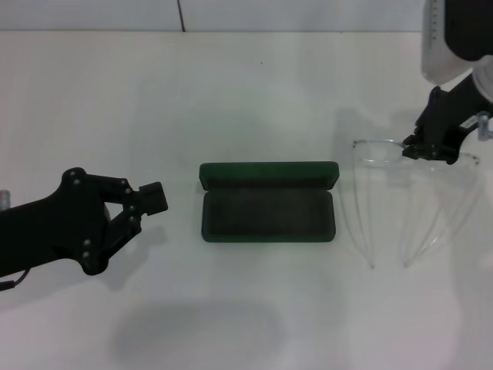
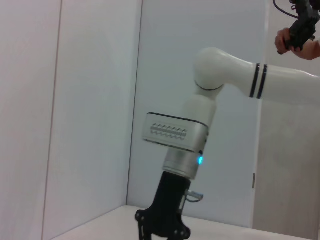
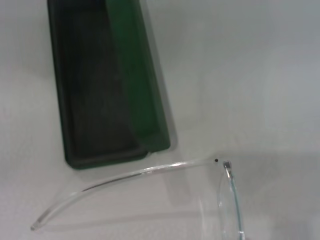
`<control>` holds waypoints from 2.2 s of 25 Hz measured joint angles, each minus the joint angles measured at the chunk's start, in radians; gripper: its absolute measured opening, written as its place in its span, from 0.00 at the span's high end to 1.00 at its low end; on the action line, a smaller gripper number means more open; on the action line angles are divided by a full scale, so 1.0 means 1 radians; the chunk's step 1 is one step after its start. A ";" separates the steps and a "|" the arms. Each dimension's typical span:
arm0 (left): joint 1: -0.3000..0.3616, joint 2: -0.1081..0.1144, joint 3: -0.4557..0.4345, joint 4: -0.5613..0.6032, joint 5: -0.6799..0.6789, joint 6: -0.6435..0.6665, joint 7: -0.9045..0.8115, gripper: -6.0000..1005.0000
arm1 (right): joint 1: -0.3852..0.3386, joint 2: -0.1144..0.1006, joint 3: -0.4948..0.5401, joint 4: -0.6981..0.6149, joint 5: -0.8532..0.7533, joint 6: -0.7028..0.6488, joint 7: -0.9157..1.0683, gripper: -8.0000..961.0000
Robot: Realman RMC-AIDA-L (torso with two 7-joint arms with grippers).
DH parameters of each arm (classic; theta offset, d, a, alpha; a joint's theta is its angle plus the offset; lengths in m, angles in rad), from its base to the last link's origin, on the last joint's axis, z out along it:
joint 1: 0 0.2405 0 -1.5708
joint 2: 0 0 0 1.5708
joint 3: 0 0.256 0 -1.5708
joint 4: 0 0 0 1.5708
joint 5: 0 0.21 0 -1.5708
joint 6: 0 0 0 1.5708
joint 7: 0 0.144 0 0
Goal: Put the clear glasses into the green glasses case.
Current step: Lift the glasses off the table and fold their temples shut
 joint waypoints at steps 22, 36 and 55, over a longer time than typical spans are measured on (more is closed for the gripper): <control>-0.025 -0.005 0.007 0.008 -0.126 0.132 -0.103 0.96 | -0.453 0.003 0.066 -0.790 0.427 -0.128 0.010 0.92; -0.071 -0.011 0.108 0.009 -0.173 0.155 -0.133 0.96 | -0.439 -0.016 0.354 -0.208 1.015 -0.196 -0.370 0.92; -0.158 -0.041 0.249 0.071 -0.290 0.154 -0.162 0.96 | -0.333 -0.013 0.252 0.181 1.010 -0.280 -0.517 0.92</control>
